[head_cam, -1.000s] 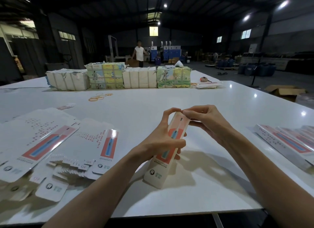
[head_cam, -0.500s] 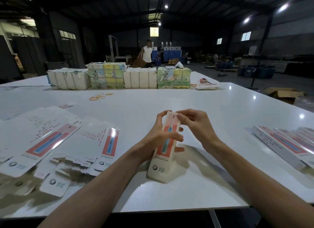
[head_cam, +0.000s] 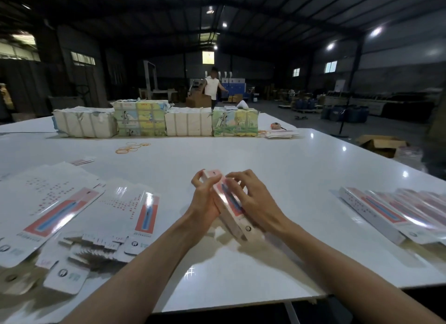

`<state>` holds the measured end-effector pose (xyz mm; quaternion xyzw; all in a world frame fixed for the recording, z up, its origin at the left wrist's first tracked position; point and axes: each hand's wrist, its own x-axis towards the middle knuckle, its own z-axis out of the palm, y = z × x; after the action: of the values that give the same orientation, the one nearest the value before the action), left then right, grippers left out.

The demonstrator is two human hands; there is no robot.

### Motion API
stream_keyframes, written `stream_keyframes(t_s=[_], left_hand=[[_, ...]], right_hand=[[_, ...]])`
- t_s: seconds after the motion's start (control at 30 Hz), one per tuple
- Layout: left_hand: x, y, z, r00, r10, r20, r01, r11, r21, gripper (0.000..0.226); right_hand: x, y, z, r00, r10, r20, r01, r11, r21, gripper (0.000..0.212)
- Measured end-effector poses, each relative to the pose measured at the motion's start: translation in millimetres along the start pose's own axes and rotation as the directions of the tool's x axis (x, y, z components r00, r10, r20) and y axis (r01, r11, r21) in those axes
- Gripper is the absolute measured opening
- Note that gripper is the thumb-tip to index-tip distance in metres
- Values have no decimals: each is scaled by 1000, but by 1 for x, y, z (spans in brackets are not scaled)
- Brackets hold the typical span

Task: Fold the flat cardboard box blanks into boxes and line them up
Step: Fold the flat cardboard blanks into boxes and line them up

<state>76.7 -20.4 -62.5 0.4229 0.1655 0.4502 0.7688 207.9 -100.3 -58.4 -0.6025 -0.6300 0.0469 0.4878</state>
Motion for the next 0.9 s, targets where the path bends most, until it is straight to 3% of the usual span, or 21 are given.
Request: stream_keyframes(t_s=[0.03,0.1,0.27,0.37,0.5,0.67,0.9], left_hand=[[-2,1,1,1000,-1,11,2,997,-76,50],[-5,3,4,1000,-20,16,21,998,-58,52],[-9,-5,1,985,-141,103,109,958,264,72],[-9,-9,-7,959,-179,219,41,853,520,44],[-10,-10,-9,937,-169,305,-66,772,632,26],[-17,-6,-2,934,-155,321,-125,702,701,26],[-22,-6,4,932,-153,328,-147,666,731,26]], right_hand=[[-2,-1,1,998,-19,52,22,998,-61,37],[-4,-1,3,991,-51,121,75,977,-198,46],[-1,0,-22,1000,4,8,-1,957,-290,49],[-9,10,-57,995,82,-56,-98,902,-420,57],[-42,41,-114,962,237,-137,-269,725,-634,49],[-79,75,-161,924,308,-229,-328,323,-888,38],[-98,80,-185,879,356,-317,-408,216,-887,38]])
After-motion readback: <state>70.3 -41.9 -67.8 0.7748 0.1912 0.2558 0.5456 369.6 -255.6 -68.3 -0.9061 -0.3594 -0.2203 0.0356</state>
